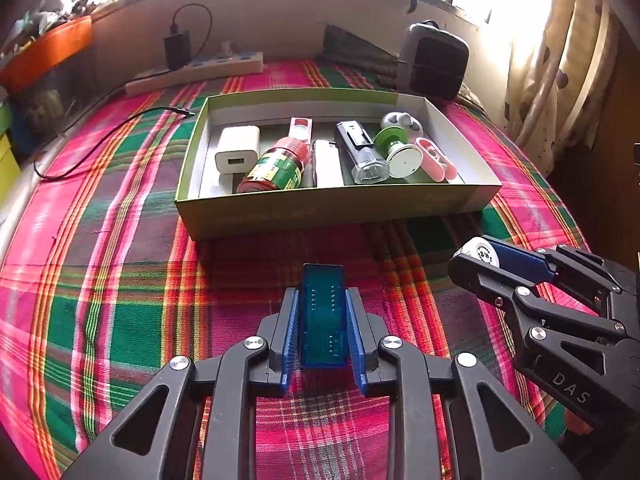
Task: Organize rigid objects
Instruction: 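Carry the blue USB device and white container over the tray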
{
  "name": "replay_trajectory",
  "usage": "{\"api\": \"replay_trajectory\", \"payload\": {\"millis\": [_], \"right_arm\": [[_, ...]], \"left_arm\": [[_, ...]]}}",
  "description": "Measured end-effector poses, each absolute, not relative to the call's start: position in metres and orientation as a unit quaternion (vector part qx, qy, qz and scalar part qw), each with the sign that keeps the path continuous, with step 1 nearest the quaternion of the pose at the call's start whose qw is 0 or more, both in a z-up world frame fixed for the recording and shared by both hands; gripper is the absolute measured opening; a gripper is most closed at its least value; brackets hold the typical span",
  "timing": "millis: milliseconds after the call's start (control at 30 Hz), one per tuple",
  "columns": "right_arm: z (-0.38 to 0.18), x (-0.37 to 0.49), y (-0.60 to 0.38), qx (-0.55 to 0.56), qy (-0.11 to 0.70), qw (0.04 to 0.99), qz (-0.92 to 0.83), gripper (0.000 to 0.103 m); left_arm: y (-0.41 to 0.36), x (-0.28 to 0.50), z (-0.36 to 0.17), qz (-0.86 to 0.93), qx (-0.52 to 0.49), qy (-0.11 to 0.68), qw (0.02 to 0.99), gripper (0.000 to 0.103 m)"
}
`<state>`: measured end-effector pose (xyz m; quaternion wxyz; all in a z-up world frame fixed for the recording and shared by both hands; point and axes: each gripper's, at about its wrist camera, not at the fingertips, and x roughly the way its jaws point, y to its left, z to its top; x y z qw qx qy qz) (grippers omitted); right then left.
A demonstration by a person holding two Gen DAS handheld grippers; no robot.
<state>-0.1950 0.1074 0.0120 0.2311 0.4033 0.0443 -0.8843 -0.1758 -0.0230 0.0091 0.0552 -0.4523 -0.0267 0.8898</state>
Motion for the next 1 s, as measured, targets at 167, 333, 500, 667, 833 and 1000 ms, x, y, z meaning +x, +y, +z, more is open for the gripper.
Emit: {"api": "replay_trajectory", "payload": {"millis": [167, 333, 500, 667, 833, 1000], "right_arm": [[0.0110, -0.1951, 0.1071, 0.405, 0.044, 0.231, -0.884, 0.029], [0.0099, -0.1948, 0.1071, 0.406, 0.045, 0.231, -0.883, 0.029], [0.0090, -0.1949, 0.1070, 0.407, 0.045, 0.230, -0.883, 0.029], [0.0089, -0.1946, 0.1069, 0.408, 0.046, 0.229, -0.883, 0.029], [0.0096, -0.1948, 0.1065, 0.408, 0.048, 0.227, -0.883, 0.029], [0.0109, -0.1945, 0.1062, 0.408, 0.050, 0.225, -0.884, 0.029]], "left_arm": [[-0.0233, -0.1758, 0.0094, 0.890, -0.452, -0.027, 0.055, 0.022], [-0.0232, -0.1757, 0.0093, 0.890, -0.452, -0.027, 0.055, 0.022], [-0.0228, -0.1757, 0.0093, 0.890, -0.452, -0.027, 0.055, 0.022], [-0.0237, -0.1754, 0.0094, 0.890, -0.452, -0.028, 0.056, 0.022], [-0.0235, -0.1753, 0.0096, 0.890, -0.452, -0.029, 0.058, 0.022], [-0.0213, -0.1751, 0.0115, 0.891, -0.450, -0.030, 0.062, 0.021]]}}
